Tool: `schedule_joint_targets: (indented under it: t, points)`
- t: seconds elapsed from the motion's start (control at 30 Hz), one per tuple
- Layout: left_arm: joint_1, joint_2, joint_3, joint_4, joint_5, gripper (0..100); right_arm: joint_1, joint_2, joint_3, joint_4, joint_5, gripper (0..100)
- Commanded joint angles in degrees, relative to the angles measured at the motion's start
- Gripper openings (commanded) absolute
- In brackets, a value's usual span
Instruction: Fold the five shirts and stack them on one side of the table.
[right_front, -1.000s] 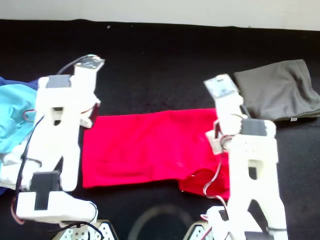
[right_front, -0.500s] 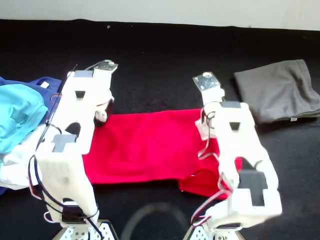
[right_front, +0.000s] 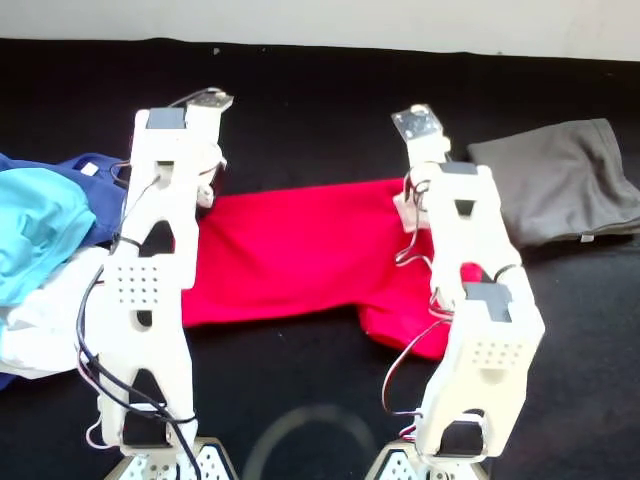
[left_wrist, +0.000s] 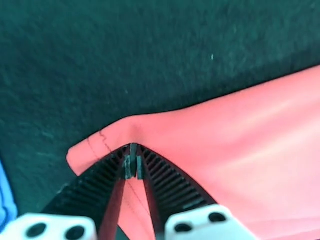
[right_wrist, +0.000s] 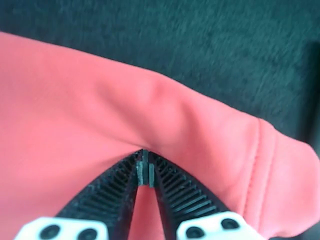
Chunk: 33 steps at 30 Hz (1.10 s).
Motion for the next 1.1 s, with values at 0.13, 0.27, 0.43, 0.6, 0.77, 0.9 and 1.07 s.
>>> schedule_joint_targets:
  t: [0.13, 0.27, 0.43, 0.6, 0.77, 0.9, 1.07]
  points:
    - [-1.4, 5.8, -21.8, 11.6, 0.4, 1, 1.0, 0.0, -10.5, 9.6, -0.7, 0.6]
    - [-2.0, 5.2, -24.8, 12.7, 0.5, 1, 1.0, 0.1, -15.6, 14.5, -0.8, 0.6]
    - [-2.5, -0.7, -18.9, 12.8, 0.5, 1, 0.8, 0.0, -20.3, 19.7, -0.8, 0.6]
    - [-1.2, -10.0, -2.0, 12.7, 0.5, 1, 0.8, 0.0, -25.2, 25.3, -0.8, 0.6]
    - [1.4, -12.5, 10.9, 11.6, 0.4, 1, -0.5, 0.2, -27.4, 29.4, -0.8, 0.6]
    - [1.0, -9.5, 12.4, 4.3, 0.4, 1, -2.9, 2.2, -25.6, 28.4, -0.4, 0.6]
    - [-0.6, -6.9, 12.4, -4.7, 0.4, 1, -3.6, 9.1, -24.8, 22.0, -0.7, 0.6]
